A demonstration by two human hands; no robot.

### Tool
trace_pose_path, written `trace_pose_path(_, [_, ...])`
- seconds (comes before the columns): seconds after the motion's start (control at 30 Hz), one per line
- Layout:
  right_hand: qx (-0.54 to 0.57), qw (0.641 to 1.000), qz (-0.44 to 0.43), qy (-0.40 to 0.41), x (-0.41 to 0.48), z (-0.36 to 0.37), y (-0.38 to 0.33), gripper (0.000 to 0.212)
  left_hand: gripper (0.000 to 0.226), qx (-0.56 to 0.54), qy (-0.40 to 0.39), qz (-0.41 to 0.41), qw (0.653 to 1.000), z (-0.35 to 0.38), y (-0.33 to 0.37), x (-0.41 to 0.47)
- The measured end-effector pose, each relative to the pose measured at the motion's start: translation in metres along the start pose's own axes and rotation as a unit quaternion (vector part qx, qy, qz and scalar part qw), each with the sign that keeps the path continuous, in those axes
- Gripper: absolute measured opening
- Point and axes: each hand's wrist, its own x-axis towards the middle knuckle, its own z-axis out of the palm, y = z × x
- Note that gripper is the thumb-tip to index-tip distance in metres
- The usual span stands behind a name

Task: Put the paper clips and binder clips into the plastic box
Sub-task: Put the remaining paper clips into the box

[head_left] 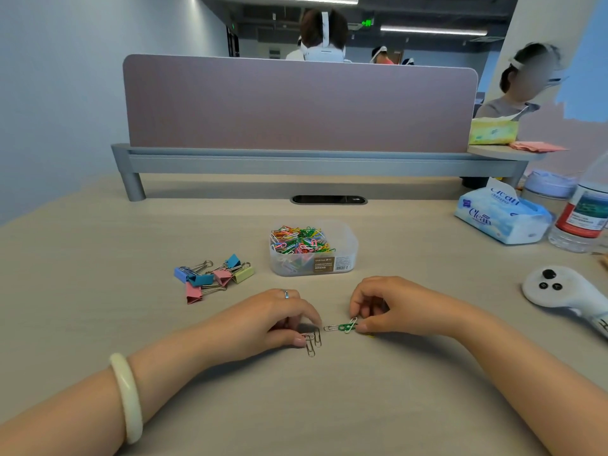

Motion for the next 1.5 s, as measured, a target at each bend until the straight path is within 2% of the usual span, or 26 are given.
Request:
trace_pose_path(0.1, [-0.016,1.000,-0.009,-0.003,0.000,0.000,0.000,0.016,0.031,0.005,-0.012,0.004,1.000,0.000,0.004,0.003])
trace_pose_path(0.27, [-0.031,0.999,-0.035,-0.002,-0.001,0.003,-0.003,0.020,0.022,0.013,-0.019,0.006,1.000,0.000,0.004,0.005])
trace_pose_path(0.47, [-0.033,0.998,-0.048,0.015,0.004,0.012,-0.009,0.009,0.014,0.027,-0.020,-0.002,0.999,0.000,0.005,0.004])
trace_pose_path(0.57, [-0.077,0.995,-0.058,0.023,0.005,0.014,-0.013,0.004,0.012,0.033,-0.022,-0.003,0.999,0.000,0.006,0.005])
trace_pose_path(0.7, [-0.119,0.990,-0.067,0.040,0.009,0.019,-0.017,0.008,0.010,0.045,-0.015,-0.006,0.999,0.002,0.005,0.005])
trace_pose_path(0.8, [-0.116,0.991,-0.055,0.042,0.010,0.018,-0.016,0.009,0.009,0.052,0.002,-0.003,0.999,0.004,0.004,0.004])
trace_pose_path(0.97, [-0.037,0.996,-0.008,0.082,0.001,0.000,-0.012,0.008,0.012,0.035,0.030,-0.020,0.999,0.007,0.006,0.002])
trace_pose_path(1.1, [-0.002,0.998,0.043,0.038,-0.006,-0.007,-0.009,0.007,0.020,0.028,0.048,-0.039,0.998,0.010,0.006,0.003])
trace_pose_path(1.27, [0.005,0.998,0.066,-0.003,-0.008,-0.004,-0.012,0.010,0.018,0.037,0.059,-0.042,0.997,0.013,0.007,0.005])
trace_pose_path(1.5, [-0.030,0.995,0.091,-0.002,-0.009,-0.002,-0.016,0.016,0.018,0.057,0.051,-0.047,0.996,0.012,0.009,0.007])
